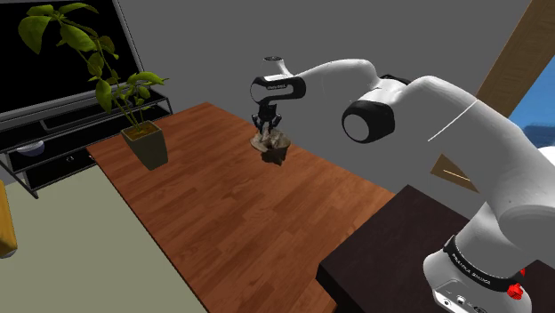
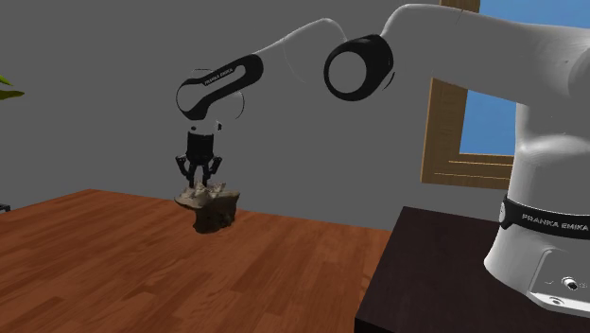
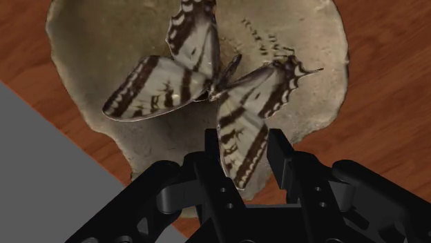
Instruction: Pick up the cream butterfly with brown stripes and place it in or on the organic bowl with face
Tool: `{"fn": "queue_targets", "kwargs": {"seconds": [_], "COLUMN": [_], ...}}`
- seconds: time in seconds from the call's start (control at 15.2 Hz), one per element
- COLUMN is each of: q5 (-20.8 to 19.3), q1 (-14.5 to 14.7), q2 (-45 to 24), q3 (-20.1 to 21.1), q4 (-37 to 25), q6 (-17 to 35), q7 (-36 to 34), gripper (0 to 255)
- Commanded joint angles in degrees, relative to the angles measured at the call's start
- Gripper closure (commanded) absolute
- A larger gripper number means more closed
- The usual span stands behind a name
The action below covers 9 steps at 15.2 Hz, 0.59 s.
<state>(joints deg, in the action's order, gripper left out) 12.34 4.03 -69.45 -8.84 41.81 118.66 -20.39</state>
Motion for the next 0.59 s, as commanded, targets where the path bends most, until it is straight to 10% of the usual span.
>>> {"fn": "queue_targets", "kwargs": {"seconds": [0.0,0.07,0.13,0.53], "q5": [0.0,0.0,0.0,0.0], "q1": [0.0,0.0,0.0,0.2], "q2": [0.0,0.0,0.0,2.4], "q3": [0.0,0.0,0.0,-0.1], "q4": [0.0,0.0,0.0,2.5], "q6": [0.0,0.0,0.0,0.1], "q7": [0.0,0.0,0.0,0.2], "gripper": [255,255,0,0]}}
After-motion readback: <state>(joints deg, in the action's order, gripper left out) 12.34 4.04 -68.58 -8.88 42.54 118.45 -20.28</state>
